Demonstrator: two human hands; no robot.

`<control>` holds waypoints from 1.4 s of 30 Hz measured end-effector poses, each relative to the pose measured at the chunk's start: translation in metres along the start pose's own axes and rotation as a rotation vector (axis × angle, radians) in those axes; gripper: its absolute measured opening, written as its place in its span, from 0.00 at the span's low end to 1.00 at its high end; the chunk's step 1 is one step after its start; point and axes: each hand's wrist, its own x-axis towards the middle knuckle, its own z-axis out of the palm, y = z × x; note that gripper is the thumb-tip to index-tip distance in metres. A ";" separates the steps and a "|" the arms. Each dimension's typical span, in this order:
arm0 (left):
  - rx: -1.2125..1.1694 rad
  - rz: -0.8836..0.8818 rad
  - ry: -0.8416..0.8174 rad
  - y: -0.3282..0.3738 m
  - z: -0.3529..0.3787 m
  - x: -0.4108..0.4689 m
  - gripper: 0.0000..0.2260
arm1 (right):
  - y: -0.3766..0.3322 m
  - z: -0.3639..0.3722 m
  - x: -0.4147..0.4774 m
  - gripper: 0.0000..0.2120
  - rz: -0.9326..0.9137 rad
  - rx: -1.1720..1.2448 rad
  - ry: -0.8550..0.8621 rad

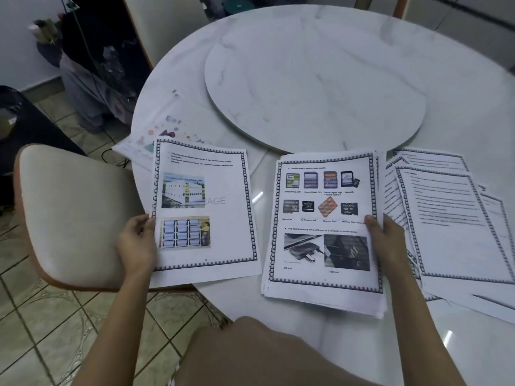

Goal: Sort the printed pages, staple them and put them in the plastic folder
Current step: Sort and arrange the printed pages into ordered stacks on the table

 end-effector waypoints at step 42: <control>0.088 -0.064 -0.535 0.028 0.076 -0.101 0.13 | 0.014 -0.008 0.019 0.13 0.006 0.246 -0.133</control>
